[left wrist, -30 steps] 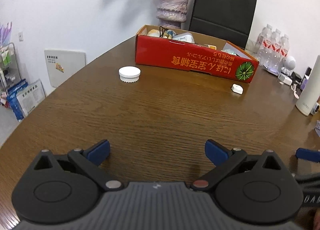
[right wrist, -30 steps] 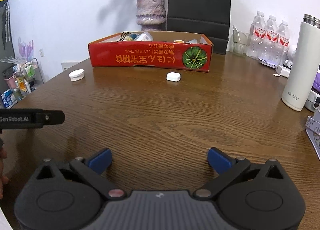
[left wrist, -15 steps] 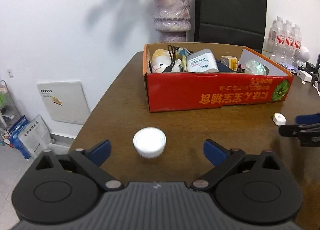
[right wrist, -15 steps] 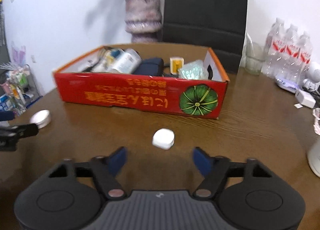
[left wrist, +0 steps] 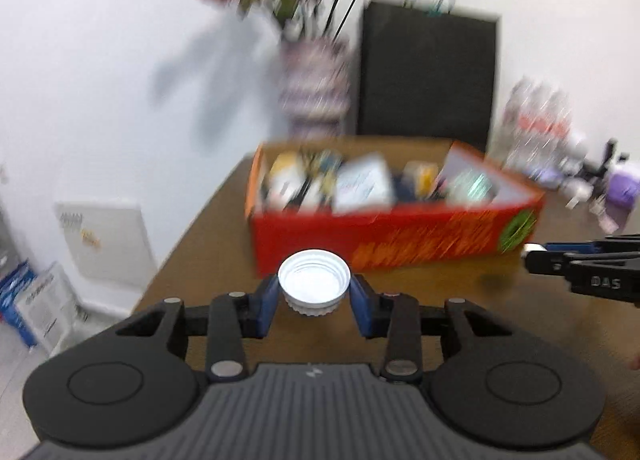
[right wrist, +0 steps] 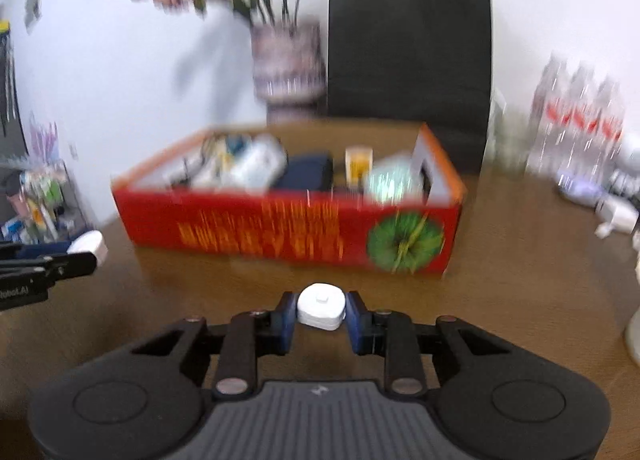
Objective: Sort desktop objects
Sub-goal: 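Grasp the white bottle cap with the left tool while the right tool grasps the small white cap, then carry both white caps into the box and open both tools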
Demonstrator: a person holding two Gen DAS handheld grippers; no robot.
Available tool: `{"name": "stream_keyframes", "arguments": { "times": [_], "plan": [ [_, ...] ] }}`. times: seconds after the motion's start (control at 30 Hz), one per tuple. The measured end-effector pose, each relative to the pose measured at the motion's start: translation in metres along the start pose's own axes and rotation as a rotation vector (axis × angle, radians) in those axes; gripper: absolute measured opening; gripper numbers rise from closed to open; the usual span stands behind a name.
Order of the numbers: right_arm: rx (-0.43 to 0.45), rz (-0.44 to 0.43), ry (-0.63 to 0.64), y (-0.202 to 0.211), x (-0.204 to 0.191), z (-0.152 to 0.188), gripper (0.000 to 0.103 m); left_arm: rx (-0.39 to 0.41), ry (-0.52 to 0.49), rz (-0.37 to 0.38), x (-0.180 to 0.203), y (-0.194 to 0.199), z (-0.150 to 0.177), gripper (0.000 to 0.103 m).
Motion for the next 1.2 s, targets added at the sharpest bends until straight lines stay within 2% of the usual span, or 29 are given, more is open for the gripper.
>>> {"name": "stream_keyframes", "arguments": {
  "times": [0.1, 0.2, 0.33, 0.5, 0.67, 0.73, 0.8, 0.83, 0.87, 0.9, 0.93, 0.97, 1.0, 1.03, 1.1, 1.2],
  "plan": [
    [0.099, 0.008, 0.007, 0.028, 0.006, -0.022, 0.025, 0.08, -0.012, 0.062, 0.017, 0.022, -0.03, 0.039],
    [0.141, 0.009, 0.028, 0.039, 0.015, -0.045, 0.025, 0.139, -0.041, 0.084, 0.034, 0.024, -0.061, 0.039],
    [0.119, -0.002, 0.053, 0.025, 0.034, -0.077, 0.026, 0.109, -0.035, 0.087, 0.045, -0.01, -0.094, 0.04],
    [-0.074, -0.038, 0.026, -0.043, 0.069, -0.102, 0.026, -0.067, -0.003, 0.016, 0.037, -0.09, -0.101, 0.04],
    [-0.294, -0.069, -0.042, -0.111, 0.093, -0.097, 0.026, -0.223, 0.022, -0.027, 0.014, -0.137, -0.088, 0.04],
    [-0.373, -0.068, -0.052, -0.132, 0.096, -0.091, 0.026, -0.31, 0.021, -0.043, 0.006, -0.151, -0.083, 0.04],
    [-0.457, -0.081, -0.062, -0.149, 0.094, -0.084, 0.027, -0.396, 0.02, -0.057, 0.003, -0.164, -0.08, 0.052],
    [-0.468, -0.091, -0.058, -0.152, 0.09, -0.081, 0.027, -0.409, 0.021, -0.069, 0.001, -0.165, -0.078, 0.063],
    [-0.471, -0.09, -0.045, -0.153, 0.086, -0.083, 0.036, -0.414, 0.011, -0.056, 0.002, -0.164, -0.077, 0.069],
    [-0.482, -0.085, -0.045, -0.153, 0.084, -0.084, 0.051, -0.424, 0.005, -0.047, 0.004, -0.162, -0.077, 0.073],
    [-0.482, -0.097, -0.053, -0.151, 0.082, -0.086, 0.059, -0.429, 0.009, -0.046, 0.006, -0.159, -0.078, 0.082],
    [-0.484, -0.107, -0.061, -0.149, 0.08, -0.089, 0.072, -0.428, 0.021, -0.044, 0.006, -0.156, -0.08, 0.087],
    [-0.485, -0.113, -0.068, -0.147, 0.078, -0.091, 0.078, -0.425, 0.034, -0.048, 0.007, -0.153, -0.083, 0.092],
    [-0.49, -0.111, -0.071, -0.143, 0.077, -0.094, 0.08, -0.403, 0.046, -0.057, 0.008, -0.148, -0.086, 0.103],
    [-0.503, -0.106, -0.067, -0.136, 0.073, -0.101, 0.086, -0.32, 0.046, -0.065, 0.011, -0.132, -0.094, 0.103],
    [-0.479, -0.111, -0.063, -0.116, 0.072, -0.11, 0.089, -0.33, 0.033, -0.078, 0.015, -0.115, -0.103, 0.103]
  ]
}}
Point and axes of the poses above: each gripper's, at about its wrist camera, not at the fingertips, and y roughly against the way its jaws point, x to its right, z to its underside, the point moved 2 cm from there along -y, roughly the way its jaws point, and after that the axes turned 11 degrees about y, right-handed, at the moved point
